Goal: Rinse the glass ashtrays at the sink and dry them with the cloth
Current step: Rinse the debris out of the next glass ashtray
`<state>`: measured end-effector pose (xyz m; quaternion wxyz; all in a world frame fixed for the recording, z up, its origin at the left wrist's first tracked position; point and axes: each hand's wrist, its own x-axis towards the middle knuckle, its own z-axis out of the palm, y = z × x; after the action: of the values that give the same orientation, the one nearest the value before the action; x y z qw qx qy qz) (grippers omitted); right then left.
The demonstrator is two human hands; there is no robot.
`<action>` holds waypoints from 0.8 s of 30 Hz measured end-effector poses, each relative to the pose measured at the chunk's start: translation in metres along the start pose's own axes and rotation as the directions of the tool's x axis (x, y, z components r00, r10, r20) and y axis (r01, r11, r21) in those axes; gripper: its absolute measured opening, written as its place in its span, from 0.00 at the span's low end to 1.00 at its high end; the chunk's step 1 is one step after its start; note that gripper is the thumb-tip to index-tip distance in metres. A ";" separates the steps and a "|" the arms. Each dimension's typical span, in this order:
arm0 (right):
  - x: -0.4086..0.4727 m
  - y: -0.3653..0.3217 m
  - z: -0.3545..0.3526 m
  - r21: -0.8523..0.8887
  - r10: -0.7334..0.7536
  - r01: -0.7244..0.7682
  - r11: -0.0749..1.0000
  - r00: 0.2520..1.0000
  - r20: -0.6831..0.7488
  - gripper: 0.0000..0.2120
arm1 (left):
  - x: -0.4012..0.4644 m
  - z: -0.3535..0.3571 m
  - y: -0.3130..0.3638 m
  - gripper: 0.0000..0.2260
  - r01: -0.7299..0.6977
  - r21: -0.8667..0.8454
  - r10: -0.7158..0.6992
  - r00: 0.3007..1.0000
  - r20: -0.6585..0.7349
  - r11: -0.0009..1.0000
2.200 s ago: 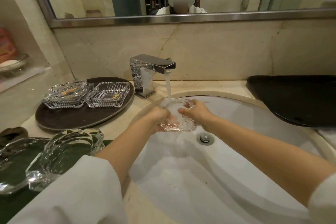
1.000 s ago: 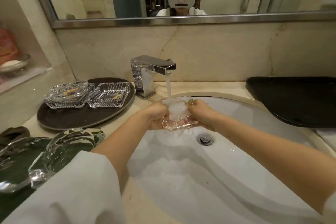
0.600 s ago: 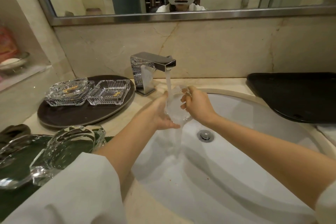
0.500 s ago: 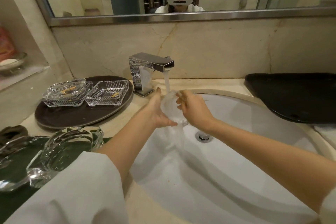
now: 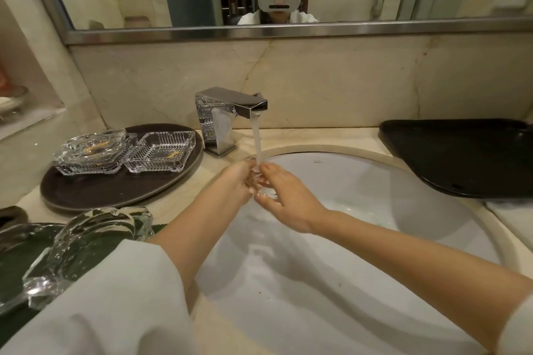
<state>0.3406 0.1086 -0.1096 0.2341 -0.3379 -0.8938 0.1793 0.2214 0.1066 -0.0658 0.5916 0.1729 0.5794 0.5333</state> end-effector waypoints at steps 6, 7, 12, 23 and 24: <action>0.024 0.019 -0.001 0.393 0.415 -0.428 0.814 0.901 0.122 0.24 | -0.002 -0.005 -0.006 0.13 -0.102 0.045 0.101 0.994 0.038 0.994; 0.023 0.019 -0.003 0.496 0.491 -0.516 0.699 0.850 0.192 0.23 | -0.002 -0.006 -0.005 0.13 -0.115 0.053 0.113 0.993 0.042 0.992; 0.026 0.017 -0.007 0.789 0.557 -0.591 0.167 0.717 0.419 0.23 | 0.002 -0.009 -0.006 0.13 -0.130 0.081 0.131 0.991 -0.013 0.988; 0.025 0.012 -0.032 0.945 0.439 -0.318 0.071 0.861 0.257 0.11 | -0.007 -0.003 -0.002 0.19 0.142 0.205 -0.127 0.988 -0.086 0.968; 0.026 0.012 -0.033 0.939 0.434 -0.313 0.142 0.873 0.225 0.11 | -0.005 -0.004 -0.003 0.26 0.154 0.207 -0.149 0.988 -0.042 0.966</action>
<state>0.3477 0.1398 -0.0803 0.3816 -0.3429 -0.4701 0.7182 0.2201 0.0999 -0.0667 0.6015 0.1826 0.6515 0.4248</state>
